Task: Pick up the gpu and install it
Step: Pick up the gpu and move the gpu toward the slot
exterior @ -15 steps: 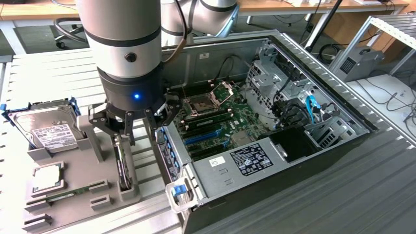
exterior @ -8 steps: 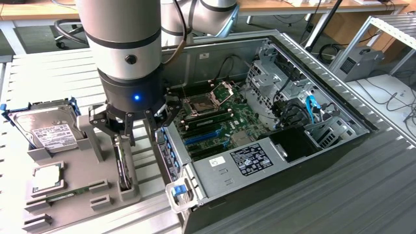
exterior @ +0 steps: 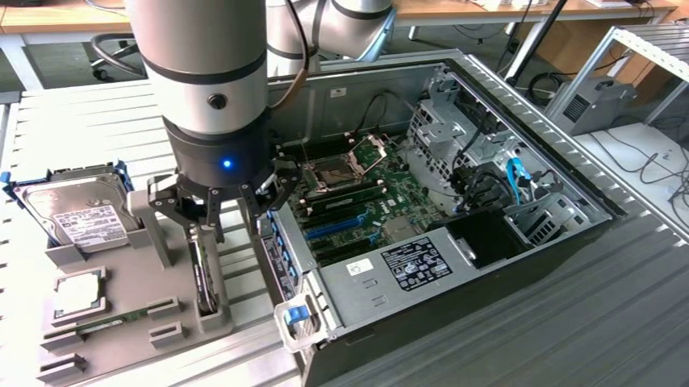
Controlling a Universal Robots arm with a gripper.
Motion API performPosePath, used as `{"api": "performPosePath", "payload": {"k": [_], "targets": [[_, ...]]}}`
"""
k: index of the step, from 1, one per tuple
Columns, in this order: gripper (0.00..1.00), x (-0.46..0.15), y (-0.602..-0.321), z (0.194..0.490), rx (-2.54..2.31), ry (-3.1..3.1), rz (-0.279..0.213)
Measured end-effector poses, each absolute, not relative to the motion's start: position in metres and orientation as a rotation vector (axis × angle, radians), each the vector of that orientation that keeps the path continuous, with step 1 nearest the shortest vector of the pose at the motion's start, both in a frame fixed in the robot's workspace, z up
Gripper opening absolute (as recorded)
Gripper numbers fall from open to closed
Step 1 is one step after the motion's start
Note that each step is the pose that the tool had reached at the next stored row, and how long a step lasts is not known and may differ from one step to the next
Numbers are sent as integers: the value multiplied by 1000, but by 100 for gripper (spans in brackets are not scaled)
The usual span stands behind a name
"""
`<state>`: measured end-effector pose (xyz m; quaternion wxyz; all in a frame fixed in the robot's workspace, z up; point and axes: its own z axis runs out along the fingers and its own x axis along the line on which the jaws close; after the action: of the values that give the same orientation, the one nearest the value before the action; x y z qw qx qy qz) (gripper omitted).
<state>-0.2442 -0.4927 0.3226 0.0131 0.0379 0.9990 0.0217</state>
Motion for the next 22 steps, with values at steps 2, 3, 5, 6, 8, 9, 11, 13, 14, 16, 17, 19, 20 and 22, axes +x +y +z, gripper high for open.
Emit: {"api": "performPosePath", "payload": {"k": [2, 3, 5, 6, 8, 9, 11, 13, 14, 16, 17, 19, 20, 22], "targets": [[42, -244, -493, 322, 118, 3112, 68], [42, -244, -493, 322, 118, 3113, 68], [42, -244, -493, 321, 118, 3113, 68], [42, -244, -493, 321, 118, 3112, 68], [42, -244, -493, 320, 118, 3112, 68], [42, -244, -493, 320, 118, 3113, 68], [42, -244, -493, 319, 118, 3112, 68], [42, -244, -493, 318, 118, 3113, 68], [42, -244, -493, 318, 118, 3113, 68], [42, -244, -493, 317, 118, 3113, 68], [42, -244, -493, 317, 118, 3113, 68], [42, -244, -493, 317, 118, 3113, 68], [42, -244, -493, 316, 118, 3113, 67], [42, -244, -493, 315, 118, 3113, 68]]}}
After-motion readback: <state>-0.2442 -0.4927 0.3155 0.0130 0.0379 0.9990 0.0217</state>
